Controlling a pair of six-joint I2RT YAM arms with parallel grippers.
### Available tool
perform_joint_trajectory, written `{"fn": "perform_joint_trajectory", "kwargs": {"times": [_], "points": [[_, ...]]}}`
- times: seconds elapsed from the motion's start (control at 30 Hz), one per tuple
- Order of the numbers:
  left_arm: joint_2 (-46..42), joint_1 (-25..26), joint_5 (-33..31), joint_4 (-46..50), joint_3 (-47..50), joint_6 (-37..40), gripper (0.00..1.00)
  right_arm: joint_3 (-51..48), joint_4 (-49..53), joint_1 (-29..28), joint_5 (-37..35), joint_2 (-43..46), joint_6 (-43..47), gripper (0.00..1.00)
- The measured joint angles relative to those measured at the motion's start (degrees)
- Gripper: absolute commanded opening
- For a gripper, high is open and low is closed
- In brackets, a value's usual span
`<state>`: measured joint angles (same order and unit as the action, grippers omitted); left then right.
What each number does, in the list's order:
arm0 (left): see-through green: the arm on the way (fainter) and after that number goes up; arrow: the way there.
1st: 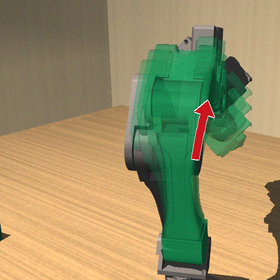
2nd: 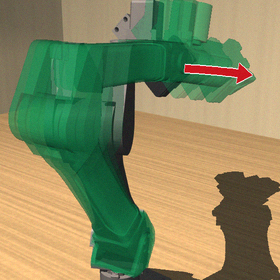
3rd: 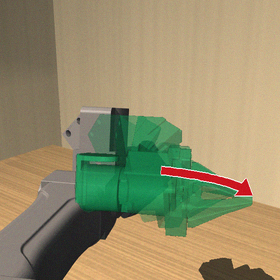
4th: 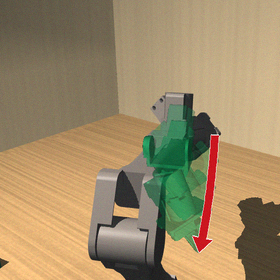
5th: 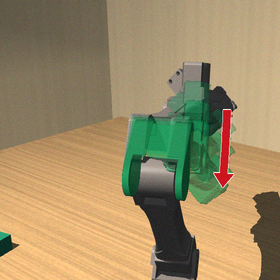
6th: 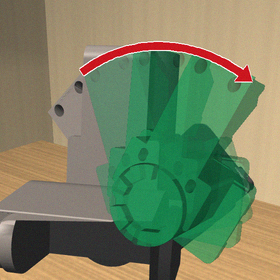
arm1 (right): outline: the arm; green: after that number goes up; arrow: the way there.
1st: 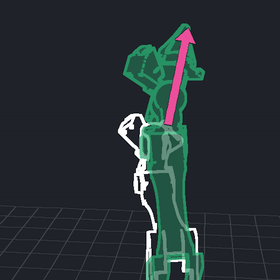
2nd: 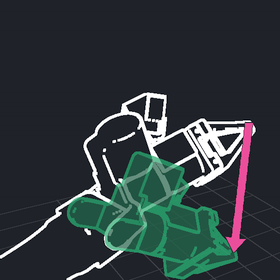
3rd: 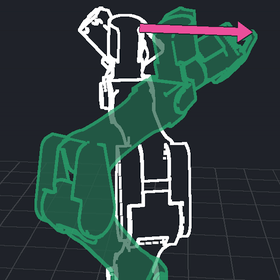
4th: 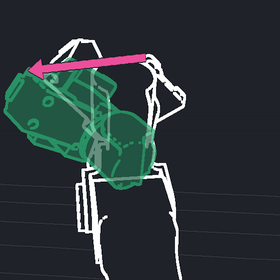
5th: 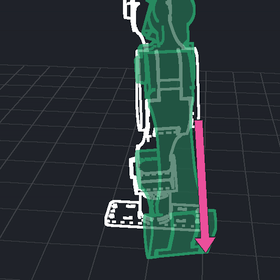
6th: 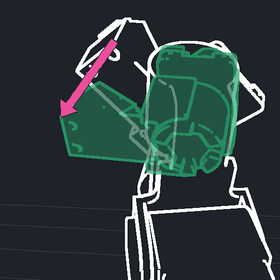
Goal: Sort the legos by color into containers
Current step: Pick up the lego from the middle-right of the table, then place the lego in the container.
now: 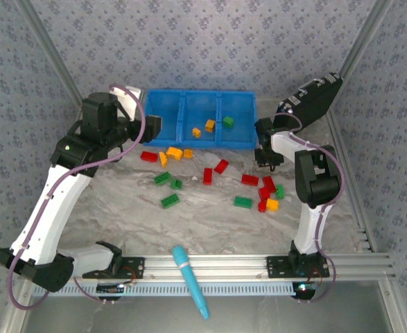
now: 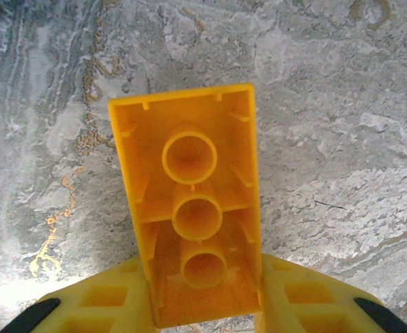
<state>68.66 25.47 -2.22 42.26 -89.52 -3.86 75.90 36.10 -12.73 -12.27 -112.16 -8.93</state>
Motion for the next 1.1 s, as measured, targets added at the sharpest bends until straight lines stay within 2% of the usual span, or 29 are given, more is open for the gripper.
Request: {"fn": "perform_joint_trajectory", "kwargs": {"times": [0.17, 0.37, 0.63, 0.87, 1.1], "points": [[0.0, 0.0, 0.0, 0.0, 0.1, 0.0, 0.82, 0.0, 0.4, 0.0, 0.0, 0.7, 0.0, 0.28], [-0.6, 0.0, 0.0, 0.0, 0.8, 0.0, 0.82, -0.1, 2.3, -0.6, -0.5, 5.6, 0.0, 0.28], [-2.5, 0.0, 0.0, -0.1, 1.3, 0.9, 0.83, 1.6, 7.3, -5.7, -2.6, 14.8, -0.3, 0.28], [-6.2, 0.0, 0.8, 0.1, 2.9, 3.0, 0.84, 15.1, 9.1, -10.1, -2.6, 14.6, -0.2, 0.29], [-11.1, 0.0, 0.8, 1.9, 5.4, 5.6, 0.85, 34.5, 9.0, -14.4, -1.9, 2.4, 0.5, 0.3]]}}
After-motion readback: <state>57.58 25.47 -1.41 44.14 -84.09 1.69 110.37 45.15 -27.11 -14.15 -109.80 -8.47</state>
